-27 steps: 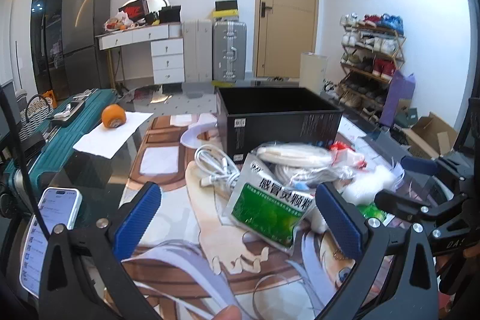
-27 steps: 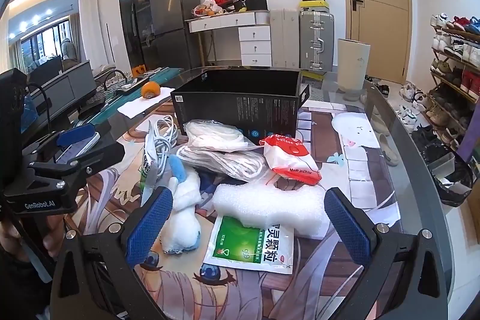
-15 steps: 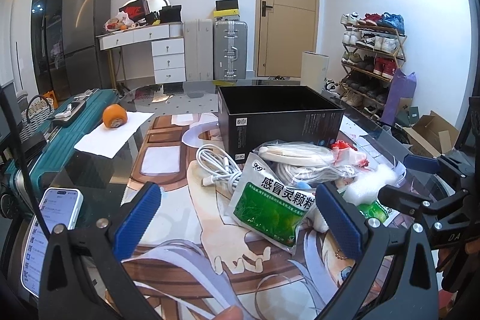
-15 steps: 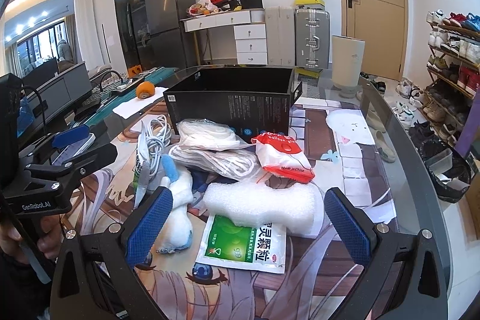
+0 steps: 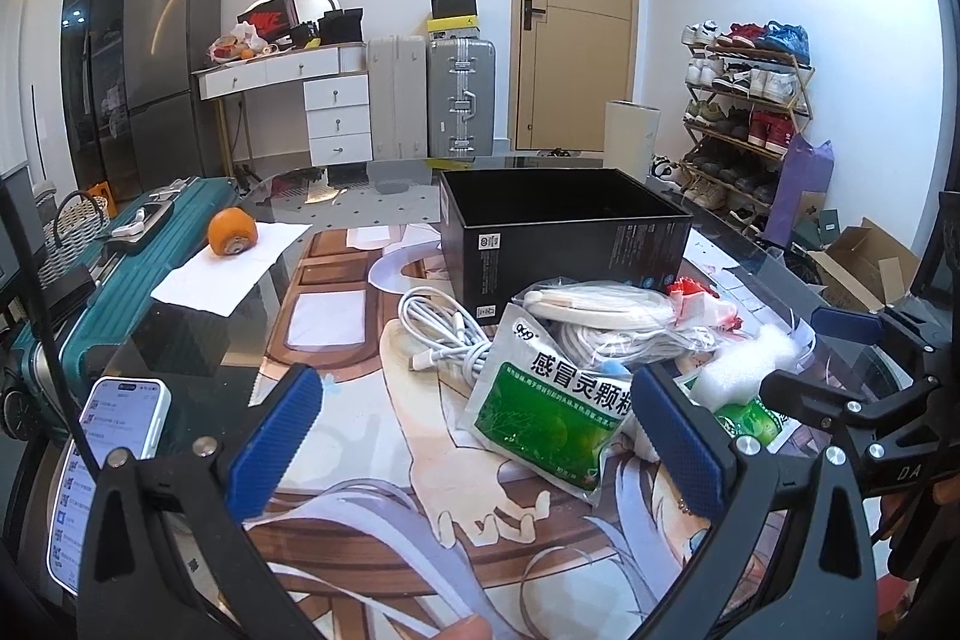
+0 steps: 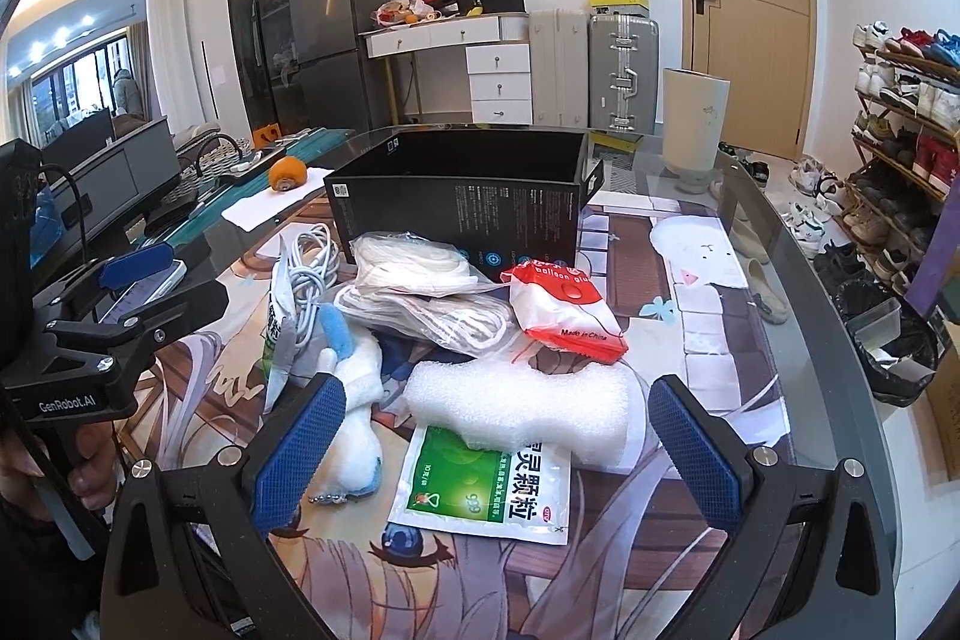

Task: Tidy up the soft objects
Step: 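Move both tools toward the green packet and white foam block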

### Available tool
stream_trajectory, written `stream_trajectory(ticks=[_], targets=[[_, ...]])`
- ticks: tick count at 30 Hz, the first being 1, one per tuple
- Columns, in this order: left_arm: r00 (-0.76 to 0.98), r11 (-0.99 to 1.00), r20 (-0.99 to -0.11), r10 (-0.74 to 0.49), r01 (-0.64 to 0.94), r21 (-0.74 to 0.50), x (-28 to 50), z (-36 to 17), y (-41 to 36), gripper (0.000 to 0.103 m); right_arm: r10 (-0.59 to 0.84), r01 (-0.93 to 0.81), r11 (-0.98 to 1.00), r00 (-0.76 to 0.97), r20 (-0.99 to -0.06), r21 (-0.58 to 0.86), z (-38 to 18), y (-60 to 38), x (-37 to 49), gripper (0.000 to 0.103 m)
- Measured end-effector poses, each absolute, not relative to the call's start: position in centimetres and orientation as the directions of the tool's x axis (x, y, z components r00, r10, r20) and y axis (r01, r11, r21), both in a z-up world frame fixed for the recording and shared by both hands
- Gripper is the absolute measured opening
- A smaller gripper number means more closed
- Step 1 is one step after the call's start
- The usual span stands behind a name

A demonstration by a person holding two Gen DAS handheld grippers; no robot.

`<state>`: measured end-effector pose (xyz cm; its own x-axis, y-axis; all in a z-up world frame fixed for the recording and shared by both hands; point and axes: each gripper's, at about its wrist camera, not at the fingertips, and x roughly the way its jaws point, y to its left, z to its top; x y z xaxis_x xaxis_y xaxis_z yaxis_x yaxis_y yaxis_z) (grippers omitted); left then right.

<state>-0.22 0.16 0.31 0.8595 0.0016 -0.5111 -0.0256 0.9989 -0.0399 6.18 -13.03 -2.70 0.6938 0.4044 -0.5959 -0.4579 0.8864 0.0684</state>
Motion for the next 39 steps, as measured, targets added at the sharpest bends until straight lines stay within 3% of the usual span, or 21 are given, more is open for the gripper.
stream_trajectory(ticks=[27, 39], targets=[[0.848, 1.0, -0.53, 0.001, -0.014, -0.02, 0.5, -0.4, 0.2, 0.103, 0.395, -0.453, 0.888, 0.661, -0.638, 0.081, -3.7, -13.0, 7.1, 0.103], [0.818, 0.996, -0.572, -0.061, 0.089, 0.02, 1.5, -0.8, -0.3, 0.103, 0.388, -0.461, 0.884, 0.635, -0.668, 0.076, -3.9, -12.6, 8.2, 0.103]])
